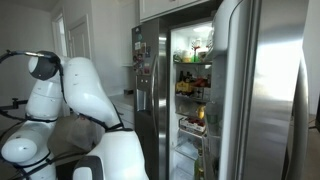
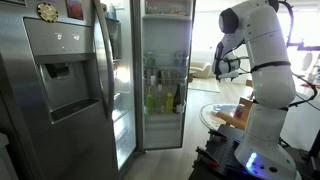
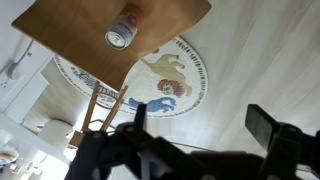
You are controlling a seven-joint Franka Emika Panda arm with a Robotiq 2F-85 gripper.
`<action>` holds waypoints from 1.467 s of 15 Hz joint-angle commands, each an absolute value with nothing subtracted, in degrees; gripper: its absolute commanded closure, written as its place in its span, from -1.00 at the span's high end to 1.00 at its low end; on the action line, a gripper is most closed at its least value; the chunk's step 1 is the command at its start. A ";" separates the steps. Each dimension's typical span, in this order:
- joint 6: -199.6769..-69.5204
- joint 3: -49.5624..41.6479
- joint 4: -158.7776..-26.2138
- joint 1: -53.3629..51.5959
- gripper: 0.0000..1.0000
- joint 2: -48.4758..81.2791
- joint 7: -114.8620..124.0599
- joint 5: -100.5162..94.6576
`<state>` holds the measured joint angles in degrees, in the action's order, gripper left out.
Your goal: Remove the pink can from the fridge and put it on the glass table
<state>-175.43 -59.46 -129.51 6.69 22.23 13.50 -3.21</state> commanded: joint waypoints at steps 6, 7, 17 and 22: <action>-172.47 -89.89 -136.75 -26.59 1.00 9.36 12.83 -13.74; -172.93 -92.85 -137.00 -30.33 1.00 9.08 12.92 -13.69; -175.20 -121.64 -140.85 -71.09 1.00 10.92 5.66 -0.24; -171.92 -135.75 -143.09 -93.17 1.00 16.05 -6.29 18.15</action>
